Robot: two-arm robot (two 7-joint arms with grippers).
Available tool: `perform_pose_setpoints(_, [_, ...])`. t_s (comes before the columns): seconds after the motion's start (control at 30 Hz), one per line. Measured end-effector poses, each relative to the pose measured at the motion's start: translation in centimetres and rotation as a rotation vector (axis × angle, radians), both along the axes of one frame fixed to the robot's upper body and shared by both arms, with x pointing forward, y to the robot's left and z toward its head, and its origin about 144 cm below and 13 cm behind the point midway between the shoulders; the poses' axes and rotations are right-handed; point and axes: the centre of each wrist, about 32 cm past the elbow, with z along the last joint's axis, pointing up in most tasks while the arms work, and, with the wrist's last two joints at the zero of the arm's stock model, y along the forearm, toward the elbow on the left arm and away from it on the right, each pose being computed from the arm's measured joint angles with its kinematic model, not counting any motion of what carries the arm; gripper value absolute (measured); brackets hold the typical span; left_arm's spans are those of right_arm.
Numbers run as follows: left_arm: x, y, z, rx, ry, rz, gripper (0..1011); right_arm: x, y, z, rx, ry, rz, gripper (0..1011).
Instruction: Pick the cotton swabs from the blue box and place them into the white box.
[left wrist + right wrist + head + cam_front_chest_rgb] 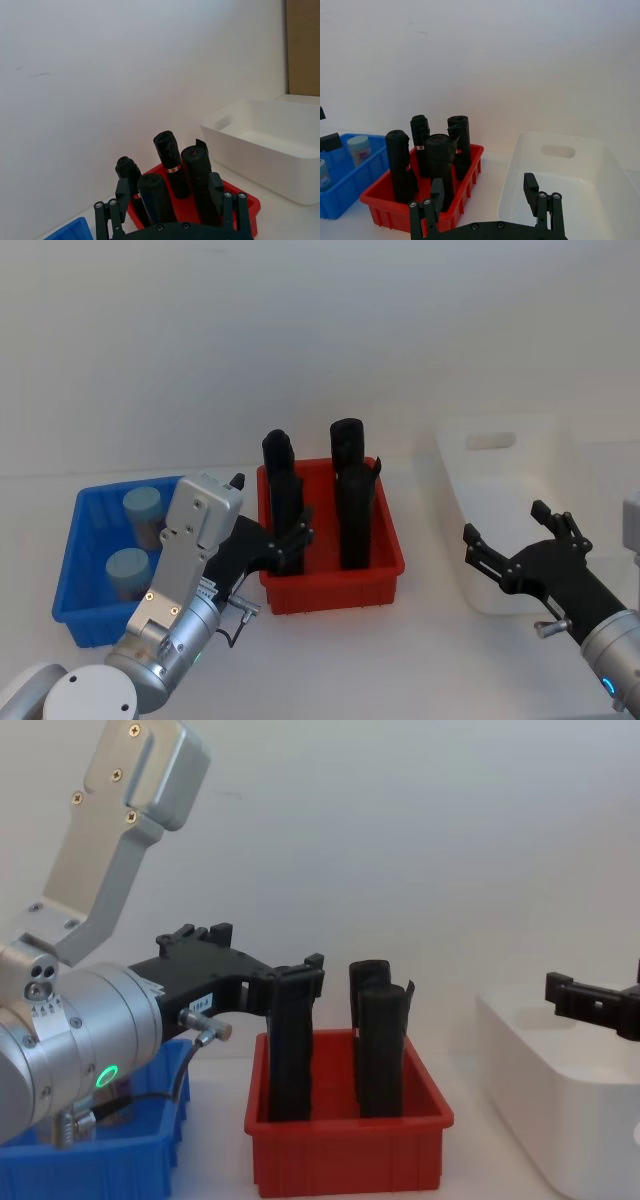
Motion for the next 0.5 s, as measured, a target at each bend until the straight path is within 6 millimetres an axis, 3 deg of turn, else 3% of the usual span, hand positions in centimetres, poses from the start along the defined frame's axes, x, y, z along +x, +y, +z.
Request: perform_pose_setpoints(0.5, [0.0, 0.0, 0.0, 0.0, 0.0, 0.0, 1004, 0.0, 0.0, 0.0, 0.0, 0.0, 0.0, 1002])
